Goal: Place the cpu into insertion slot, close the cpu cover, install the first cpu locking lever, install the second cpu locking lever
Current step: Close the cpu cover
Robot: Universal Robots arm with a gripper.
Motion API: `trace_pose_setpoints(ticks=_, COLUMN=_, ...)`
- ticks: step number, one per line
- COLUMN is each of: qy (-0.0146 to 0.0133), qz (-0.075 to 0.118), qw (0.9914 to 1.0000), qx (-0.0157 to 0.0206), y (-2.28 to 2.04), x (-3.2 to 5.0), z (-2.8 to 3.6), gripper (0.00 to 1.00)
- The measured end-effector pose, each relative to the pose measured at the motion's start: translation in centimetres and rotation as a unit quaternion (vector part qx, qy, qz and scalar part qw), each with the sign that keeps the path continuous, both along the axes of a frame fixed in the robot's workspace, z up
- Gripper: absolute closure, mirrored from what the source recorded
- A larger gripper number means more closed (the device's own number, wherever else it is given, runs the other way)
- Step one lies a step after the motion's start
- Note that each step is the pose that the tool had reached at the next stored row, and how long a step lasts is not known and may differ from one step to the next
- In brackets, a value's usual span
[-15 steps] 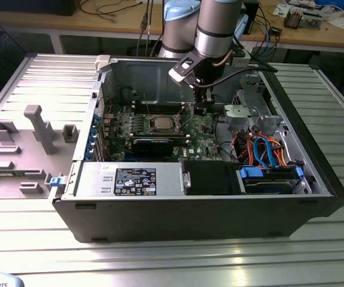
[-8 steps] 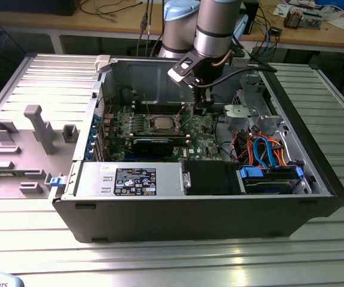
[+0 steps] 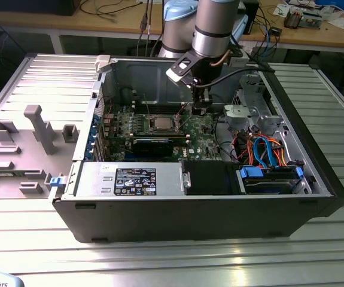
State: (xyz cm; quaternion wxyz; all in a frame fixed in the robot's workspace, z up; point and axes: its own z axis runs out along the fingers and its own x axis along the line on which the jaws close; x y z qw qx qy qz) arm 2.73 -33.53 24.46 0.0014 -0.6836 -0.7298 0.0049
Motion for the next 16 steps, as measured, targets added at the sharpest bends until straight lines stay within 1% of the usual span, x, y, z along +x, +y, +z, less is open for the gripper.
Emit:
trace_pose_setpoints(ticks=6, qy=0.0, qz=0.0, qw=1.0, qx=0.0, y=0.0, x=-0.25, z=-0.06, gripper=0.89)
trace_pose_setpoints(ticks=13, qy=0.0, qz=0.0, qw=1.0, qx=0.0, y=0.0, x=-1.03, z=-0.09, gripper=0.89)
trace_pose_setpoints(ticks=16, qy=0.0, qz=0.0, qw=1.0, qx=0.0, y=0.0, x=-1.17, z=-0.14, gripper=0.89)
